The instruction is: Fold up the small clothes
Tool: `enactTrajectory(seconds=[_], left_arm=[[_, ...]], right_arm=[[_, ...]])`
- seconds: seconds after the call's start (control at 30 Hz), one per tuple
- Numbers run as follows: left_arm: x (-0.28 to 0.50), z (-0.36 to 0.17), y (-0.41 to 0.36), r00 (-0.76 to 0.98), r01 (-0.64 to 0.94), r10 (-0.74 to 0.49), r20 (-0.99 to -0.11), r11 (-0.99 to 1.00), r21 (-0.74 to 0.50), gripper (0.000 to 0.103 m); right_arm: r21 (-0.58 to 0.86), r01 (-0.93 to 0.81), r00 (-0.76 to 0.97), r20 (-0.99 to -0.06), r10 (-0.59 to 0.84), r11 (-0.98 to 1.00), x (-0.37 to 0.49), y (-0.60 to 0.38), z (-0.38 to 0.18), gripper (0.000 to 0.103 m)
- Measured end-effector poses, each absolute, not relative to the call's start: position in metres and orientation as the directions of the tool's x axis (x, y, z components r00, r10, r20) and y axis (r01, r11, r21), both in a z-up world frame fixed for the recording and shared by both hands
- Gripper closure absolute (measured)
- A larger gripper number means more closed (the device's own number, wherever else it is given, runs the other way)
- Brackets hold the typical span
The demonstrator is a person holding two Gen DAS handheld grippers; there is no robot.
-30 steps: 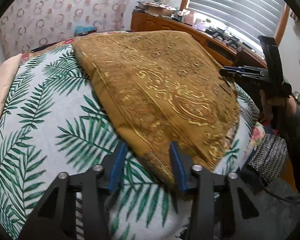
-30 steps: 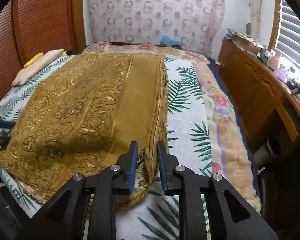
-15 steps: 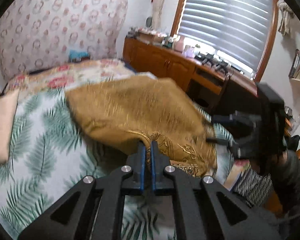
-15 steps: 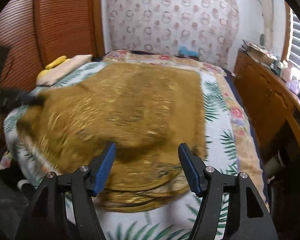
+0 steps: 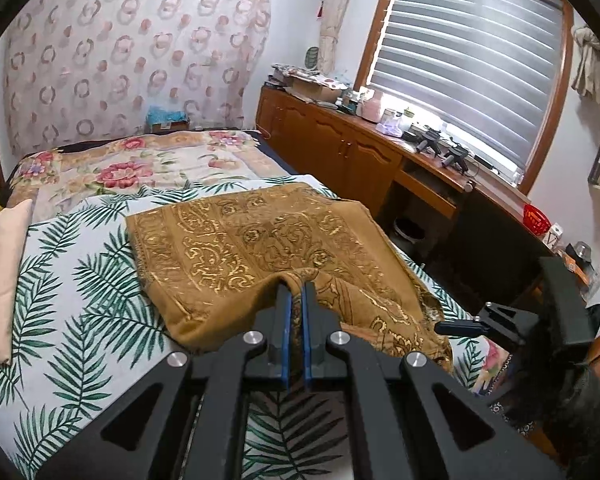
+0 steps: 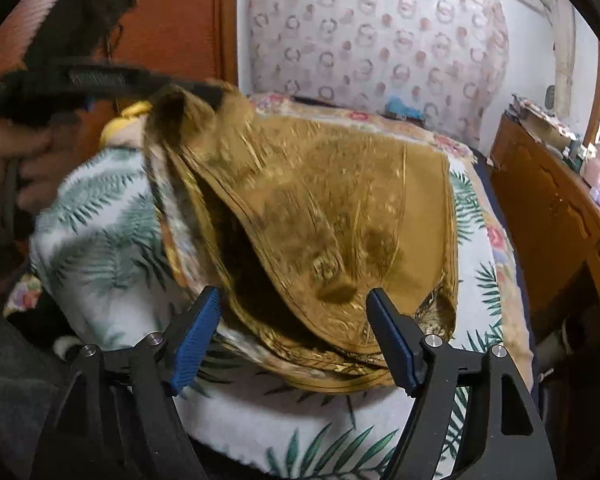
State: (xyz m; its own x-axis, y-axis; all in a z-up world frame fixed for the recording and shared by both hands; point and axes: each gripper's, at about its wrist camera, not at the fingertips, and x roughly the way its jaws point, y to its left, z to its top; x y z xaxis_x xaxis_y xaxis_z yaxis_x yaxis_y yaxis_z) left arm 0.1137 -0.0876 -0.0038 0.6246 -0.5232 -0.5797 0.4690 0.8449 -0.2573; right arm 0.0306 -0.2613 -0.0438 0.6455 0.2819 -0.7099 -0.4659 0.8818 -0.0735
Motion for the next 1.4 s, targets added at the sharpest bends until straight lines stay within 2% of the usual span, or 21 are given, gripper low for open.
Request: enactTrajectory(seconds=[0.1,0.2,0.27,0.3,0.33,0.37,0.4,0.43,0.8,1.2,1.3,1.33,1.37,1.4], left_arm=[[0.118,-0.008,-0.081,0.631,0.451,-0.512,-0.582,0.853,-0.262,0.102],[0.123,-0.012,-0.076,0.629,0.440,-0.516,-0.582,0.853,-0.281,0.102],[0.126,-0.014,-0.074,0.629,0.436,-0.519,-0.579,0.852,-0.290,0.102],[0.128,-0.014,-0.073,0.627,0.436,-0.523,-0.577,0.850,-0.296,0.102],[0.129,-0.014,-0.072,0.626,0.436,-0.526,-0.575,0.848,-0.302,0.102],[0.129,-0.014,-0.070,0.629,0.435,-0.527,-0.572,0.848,-0.303,0.102],[0.130,-0.012,-0.068,0.637,0.431,-0.521,-0.568,0.852,-0.298,0.102],[0.130,-0.011,-0.067,0.642,0.429,-0.517,-0.565,0.854,-0.295,0.102],[0.172,-0.001,-0.035,0.699,0.342,-0.437,-0.566,0.900,-0.272,0.101],[0.233,-0.031,-0.016,0.645,0.284,-0.417,-0.640,0.909,-0.306,0.098],[0.237,-0.032,-0.010,0.638,0.293,-0.430,-0.639,0.903,-0.316,0.095],[0.238,-0.032,-0.007,0.637,0.293,-0.432,-0.638,0.902,-0.317,0.090],[0.238,-0.033,-0.004,0.645,0.286,-0.421,-0.637,0.907,-0.310,0.080],[0.238,-0.031,-0.005,0.655,0.279,-0.407,-0.637,0.913,-0.297,0.075]], right_arm=[[-0.093,-0.426,0.640,-0.734,0.227,0.900,0.045,-0.268,-0.060,0.026],[-0.075,-0.430,0.620,-0.748,0.234,0.900,0.053,-0.274,-0.067,0.027],[-0.068,-0.440,0.612,-0.753,0.243,0.896,0.056,-0.276,-0.069,0.040],[-0.063,-0.444,0.606,-0.756,0.248,0.894,0.058,-0.277,-0.070,0.051],[-0.061,-0.447,0.604,-0.757,0.250,0.893,0.060,-0.279,-0.069,0.074],[-0.064,-0.455,0.603,-0.756,0.254,0.888,0.063,-0.279,-0.068,0.085],[-0.065,-0.463,0.603,-0.754,0.261,0.884,0.065,-0.280,-0.066,0.093],[-0.069,-0.471,0.607,-0.748,0.267,0.879,0.067,-0.280,-0.062,0.097],[-0.210,-0.516,0.724,-0.625,0.292,0.830,0.146,-0.265,0.019,0.100],[-0.087,-0.592,0.584,-0.731,0.352,0.801,0.278,-0.249,-0.015,0.099],[-0.059,-0.601,0.559,-0.744,0.366,0.797,0.296,-0.245,-0.022,0.099],[-0.050,-0.604,0.548,-0.750,0.369,0.795,0.301,-0.244,-0.024,0.099],[-0.043,-0.606,0.541,-0.755,0.371,0.795,0.305,-0.242,-0.025,0.099],[-0.035,-0.606,0.530,-0.762,0.371,0.795,0.309,-0.241,-0.028,0.099]])
